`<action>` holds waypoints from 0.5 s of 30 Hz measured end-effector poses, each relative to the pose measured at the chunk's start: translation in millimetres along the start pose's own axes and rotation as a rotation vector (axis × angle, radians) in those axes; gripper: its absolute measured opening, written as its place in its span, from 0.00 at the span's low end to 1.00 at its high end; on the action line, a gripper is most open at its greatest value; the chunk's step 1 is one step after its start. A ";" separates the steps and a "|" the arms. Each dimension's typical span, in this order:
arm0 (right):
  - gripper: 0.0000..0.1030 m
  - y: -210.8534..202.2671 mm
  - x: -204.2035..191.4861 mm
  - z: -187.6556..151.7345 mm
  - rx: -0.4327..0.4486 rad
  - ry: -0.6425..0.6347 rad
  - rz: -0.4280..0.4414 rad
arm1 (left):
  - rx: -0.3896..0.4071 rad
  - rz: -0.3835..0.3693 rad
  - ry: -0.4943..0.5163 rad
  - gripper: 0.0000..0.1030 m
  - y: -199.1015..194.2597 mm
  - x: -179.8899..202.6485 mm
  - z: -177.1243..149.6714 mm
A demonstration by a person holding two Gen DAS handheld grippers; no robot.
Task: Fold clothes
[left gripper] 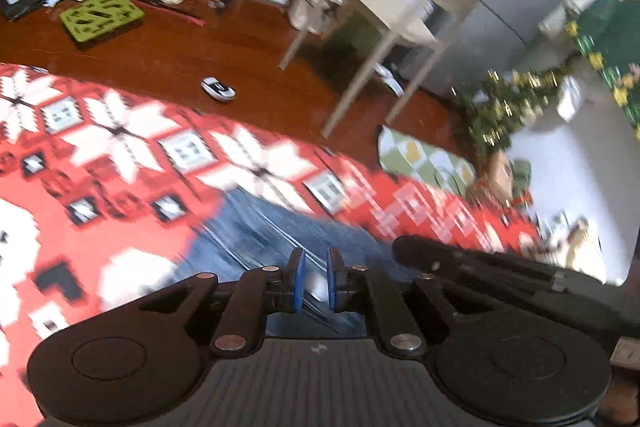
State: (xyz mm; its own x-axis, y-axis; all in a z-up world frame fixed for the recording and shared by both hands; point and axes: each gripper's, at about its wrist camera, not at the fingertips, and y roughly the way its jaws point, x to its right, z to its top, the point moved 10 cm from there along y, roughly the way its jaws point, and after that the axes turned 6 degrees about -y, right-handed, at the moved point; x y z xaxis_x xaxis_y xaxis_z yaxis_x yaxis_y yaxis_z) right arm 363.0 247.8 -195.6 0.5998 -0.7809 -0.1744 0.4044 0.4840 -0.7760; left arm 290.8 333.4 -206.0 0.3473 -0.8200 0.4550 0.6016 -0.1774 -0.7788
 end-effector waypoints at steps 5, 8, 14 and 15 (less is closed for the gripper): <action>0.09 -40.1 61.2 -31.6 -0.034 0.063 -0.082 | -0.064 -0.042 0.090 0.09 12.7 53.7 -41.1; 0.09 -58.1 97.6 -50.9 -0.041 0.097 -0.129 | -0.083 -0.072 0.140 0.09 21.0 84.5 -62.0; 0.09 -72.2 147.2 -83.6 -0.064 0.123 -0.192 | -0.107 -0.054 0.147 0.09 43.5 106.5 -90.7; 0.09 -73.3 152.7 -87.6 -0.064 0.129 -0.195 | -0.111 -0.052 0.142 0.09 47.1 106.8 -93.1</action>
State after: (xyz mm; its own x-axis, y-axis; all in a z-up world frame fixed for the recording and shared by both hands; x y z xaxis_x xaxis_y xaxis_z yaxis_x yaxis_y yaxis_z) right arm 364.5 58.5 -218.4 0.4198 -0.9031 -0.0908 0.4568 0.2967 -0.8386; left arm 289.2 186.9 -234.2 0.2083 -0.8752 0.4367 0.5302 -0.2742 -0.8023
